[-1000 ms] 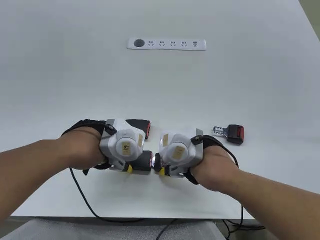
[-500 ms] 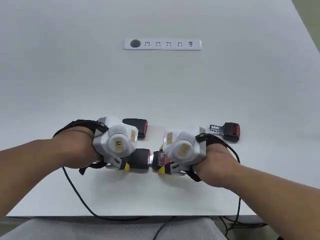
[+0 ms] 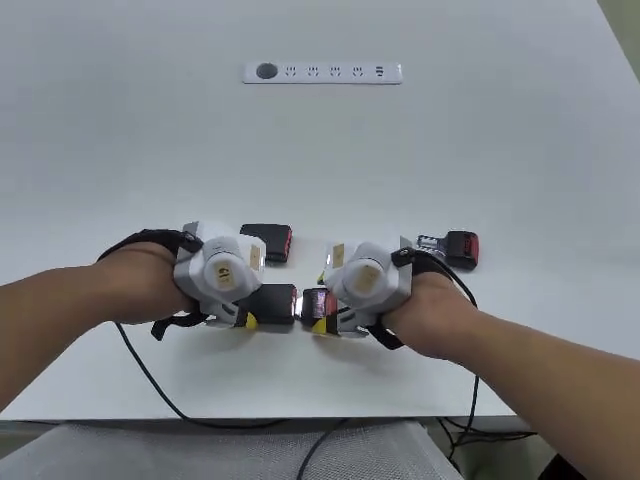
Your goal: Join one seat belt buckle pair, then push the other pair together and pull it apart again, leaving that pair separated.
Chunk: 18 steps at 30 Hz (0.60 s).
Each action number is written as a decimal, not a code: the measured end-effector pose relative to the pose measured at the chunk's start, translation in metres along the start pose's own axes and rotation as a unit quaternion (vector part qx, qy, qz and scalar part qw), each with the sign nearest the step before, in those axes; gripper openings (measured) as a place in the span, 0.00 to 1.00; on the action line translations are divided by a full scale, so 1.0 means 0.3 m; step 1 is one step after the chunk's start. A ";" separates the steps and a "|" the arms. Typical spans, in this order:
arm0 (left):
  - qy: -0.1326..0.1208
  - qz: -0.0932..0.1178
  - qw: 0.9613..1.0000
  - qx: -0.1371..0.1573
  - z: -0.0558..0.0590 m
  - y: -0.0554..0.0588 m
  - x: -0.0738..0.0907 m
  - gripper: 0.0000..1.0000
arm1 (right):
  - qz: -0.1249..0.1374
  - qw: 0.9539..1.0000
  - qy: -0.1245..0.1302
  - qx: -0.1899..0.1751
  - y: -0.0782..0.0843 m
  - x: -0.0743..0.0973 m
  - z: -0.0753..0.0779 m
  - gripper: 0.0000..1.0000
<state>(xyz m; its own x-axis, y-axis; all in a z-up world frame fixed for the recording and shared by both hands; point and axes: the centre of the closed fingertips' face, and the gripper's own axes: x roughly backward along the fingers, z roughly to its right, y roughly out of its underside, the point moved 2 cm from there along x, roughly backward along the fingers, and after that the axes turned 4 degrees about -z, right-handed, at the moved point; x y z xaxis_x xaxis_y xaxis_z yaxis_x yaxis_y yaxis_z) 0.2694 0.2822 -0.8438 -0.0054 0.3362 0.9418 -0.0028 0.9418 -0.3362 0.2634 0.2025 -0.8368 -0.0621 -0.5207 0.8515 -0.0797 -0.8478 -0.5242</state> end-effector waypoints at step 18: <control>-0.053 0.029 0.998 0.021 -0.106 -0.077 0.158 0.40 | 0.038 0.998 0.046 -0.028 0.019 0.191 0.092 0.38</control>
<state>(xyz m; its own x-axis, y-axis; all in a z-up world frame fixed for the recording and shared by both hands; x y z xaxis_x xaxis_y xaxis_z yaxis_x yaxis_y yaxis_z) 0.3011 0.2766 -0.7913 -0.1128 0.3862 0.9155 -0.0423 0.9187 -0.3928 0.2870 0.1651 -0.7907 -0.1611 -0.5703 0.8055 -0.1265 -0.7975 -0.5899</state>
